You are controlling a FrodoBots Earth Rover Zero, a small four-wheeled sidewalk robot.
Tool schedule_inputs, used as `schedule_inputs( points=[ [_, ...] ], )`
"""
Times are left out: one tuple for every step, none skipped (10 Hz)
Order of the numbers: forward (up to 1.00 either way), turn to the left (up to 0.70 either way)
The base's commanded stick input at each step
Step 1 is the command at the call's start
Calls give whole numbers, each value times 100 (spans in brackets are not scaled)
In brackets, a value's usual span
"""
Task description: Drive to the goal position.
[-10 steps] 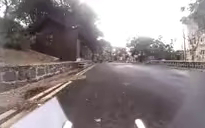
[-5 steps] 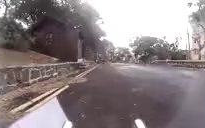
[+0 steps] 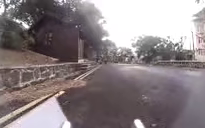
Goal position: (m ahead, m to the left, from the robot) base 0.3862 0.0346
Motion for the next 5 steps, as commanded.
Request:
schedule_inputs(
  points=[
    [100,0],
    [100,0],
    [100,0],
    [100,0],
    [100,0]
  ],
)
